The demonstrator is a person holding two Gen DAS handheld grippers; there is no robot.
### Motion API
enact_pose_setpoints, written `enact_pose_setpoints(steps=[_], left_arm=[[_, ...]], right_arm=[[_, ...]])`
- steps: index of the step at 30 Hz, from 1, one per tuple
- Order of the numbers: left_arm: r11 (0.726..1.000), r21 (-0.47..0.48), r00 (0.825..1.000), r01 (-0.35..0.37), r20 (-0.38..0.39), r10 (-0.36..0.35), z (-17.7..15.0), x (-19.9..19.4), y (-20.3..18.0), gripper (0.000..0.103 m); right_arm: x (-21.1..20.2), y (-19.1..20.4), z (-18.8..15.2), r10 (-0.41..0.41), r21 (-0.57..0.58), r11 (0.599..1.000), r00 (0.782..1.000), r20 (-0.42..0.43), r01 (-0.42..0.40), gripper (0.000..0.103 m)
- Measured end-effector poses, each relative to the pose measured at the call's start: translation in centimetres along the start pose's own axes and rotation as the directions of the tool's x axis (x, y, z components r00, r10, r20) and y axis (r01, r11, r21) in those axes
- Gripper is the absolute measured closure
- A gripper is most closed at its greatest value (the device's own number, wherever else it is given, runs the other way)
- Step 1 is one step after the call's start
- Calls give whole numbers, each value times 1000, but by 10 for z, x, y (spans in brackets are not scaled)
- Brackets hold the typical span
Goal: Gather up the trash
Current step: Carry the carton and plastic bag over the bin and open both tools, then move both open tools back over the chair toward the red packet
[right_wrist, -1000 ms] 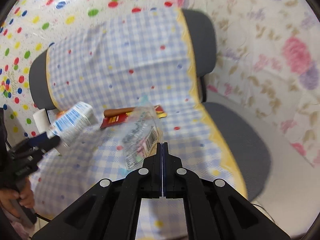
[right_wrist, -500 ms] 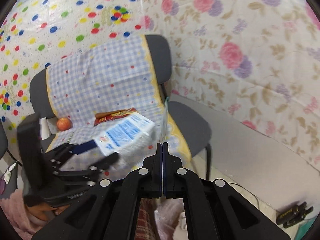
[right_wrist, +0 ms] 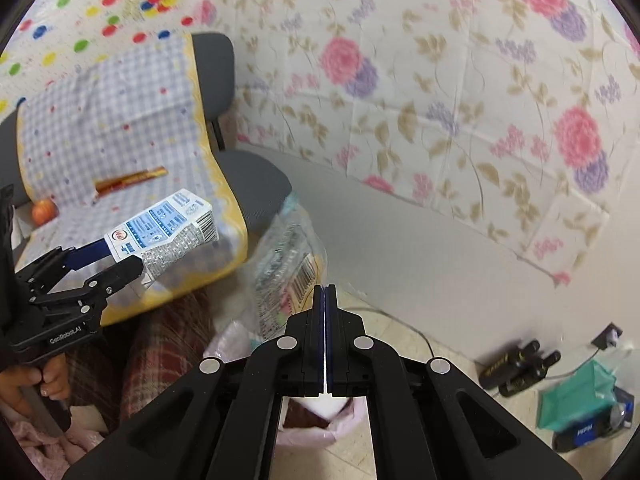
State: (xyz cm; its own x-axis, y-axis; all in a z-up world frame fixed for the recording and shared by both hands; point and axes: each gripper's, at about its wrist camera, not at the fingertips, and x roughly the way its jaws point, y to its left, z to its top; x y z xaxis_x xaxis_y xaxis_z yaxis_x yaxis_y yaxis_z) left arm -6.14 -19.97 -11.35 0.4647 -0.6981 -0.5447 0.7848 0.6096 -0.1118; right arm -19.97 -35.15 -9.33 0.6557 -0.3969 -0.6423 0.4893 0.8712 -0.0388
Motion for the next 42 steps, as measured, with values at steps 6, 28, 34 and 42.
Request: enact_pose_setpoints(steps=[6, 28, 34, 42], left_arm=[[999, 33, 999, 10, -42, -9, -8, 20, -18, 33], [1000, -4, 997, -22, -79, 21, 7, 46, 15, 17], [992, -40, 992, -119, -47, 117, 20, 17, 52, 16], [973, -83, 976, -217, 11, 219, 30, -24, 90, 16]], right_arm=[[22, 2, -10, -13, -6, 1000, 998, -65, 12, 102], [95, 1, -8, 30, 20, 999, 980, -197, -27, 67], [69, 2, 27, 52, 13, 999, 993, -102, -51, 67], [33, 42, 67, 164, -35, 986, 985, 45, -162, 61]])
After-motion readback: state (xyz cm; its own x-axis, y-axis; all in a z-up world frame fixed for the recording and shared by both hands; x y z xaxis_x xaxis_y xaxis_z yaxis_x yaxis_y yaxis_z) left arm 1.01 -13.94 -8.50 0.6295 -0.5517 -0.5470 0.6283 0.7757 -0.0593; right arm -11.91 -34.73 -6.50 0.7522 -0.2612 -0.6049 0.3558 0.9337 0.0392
